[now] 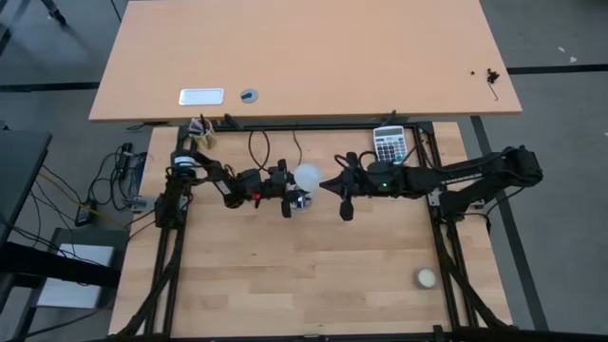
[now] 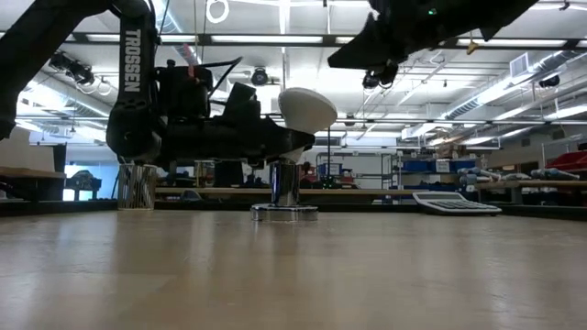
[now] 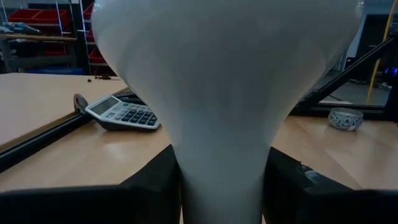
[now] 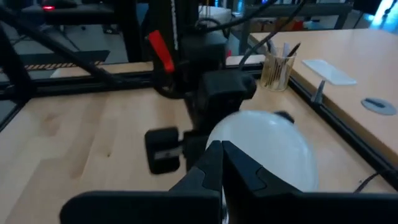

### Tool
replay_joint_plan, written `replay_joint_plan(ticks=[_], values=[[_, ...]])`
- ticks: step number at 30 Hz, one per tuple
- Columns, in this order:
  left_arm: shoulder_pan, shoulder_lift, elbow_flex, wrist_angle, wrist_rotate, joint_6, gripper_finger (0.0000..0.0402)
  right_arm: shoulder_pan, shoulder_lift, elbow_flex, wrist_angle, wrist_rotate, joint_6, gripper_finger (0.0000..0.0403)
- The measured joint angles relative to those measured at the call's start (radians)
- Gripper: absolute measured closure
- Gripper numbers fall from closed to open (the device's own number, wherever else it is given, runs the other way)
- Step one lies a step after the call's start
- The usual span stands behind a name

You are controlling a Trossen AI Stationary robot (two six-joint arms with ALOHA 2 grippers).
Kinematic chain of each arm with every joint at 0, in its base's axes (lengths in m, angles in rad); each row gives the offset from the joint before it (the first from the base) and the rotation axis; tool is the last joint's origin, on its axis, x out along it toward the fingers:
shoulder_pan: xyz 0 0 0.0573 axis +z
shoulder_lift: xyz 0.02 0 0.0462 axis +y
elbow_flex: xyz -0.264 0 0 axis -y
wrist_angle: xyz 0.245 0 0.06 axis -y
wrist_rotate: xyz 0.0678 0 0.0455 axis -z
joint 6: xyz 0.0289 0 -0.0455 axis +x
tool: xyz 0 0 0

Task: Screw lightbulb
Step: Insert the white lightbulb into the silver lamp

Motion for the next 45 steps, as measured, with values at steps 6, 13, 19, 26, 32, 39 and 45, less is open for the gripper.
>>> replay_joint_plan(ticks=[6, 13, 19, 26, 32, 39, 45], values=[[0.000, -0.002, 0.000, 0.000, 0.028, 0.002, 0.0246, -0.008, 0.106, 0.141, -0.119, 0.107, -0.031, 0.0390], [0.001, -0.002, 0.000, 0.001, 0.061, 0.004, 0.0246, -0.038, 0.216, 0.286, -0.314, 0.156, 0.014, 0.0390], [0.002, -0.002, -0.014, 0.001, 0.071, 0.005, 0.0246, -0.048, 0.322, 0.387, -0.322, 0.058, -0.016, 0.0391], [0.004, -0.005, -0.033, 0.001, 0.066, 0.006, 0.0235, -0.047, 0.361, 0.441, -0.366, 0.042, -0.047, 0.0391], [0.002, -0.014, -0.039, -0.010, 0.072, 0.002, 0.0217, -0.046, 0.336, 0.440, -0.420, 0.031, -0.050, 0.0391], [0.002, -0.047, -0.062, -0.014, 0.073, 0.004, 0.0214, -0.046, 0.336, 0.439, -0.428, 0.031, -0.040, 0.0391], [0.002, -0.048, -0.075, -0.009, 0.073, 0.004, 0.0214, -0.050, 0.342, 0.439, -0.422, 0.024, -0.042, 0.0391]])
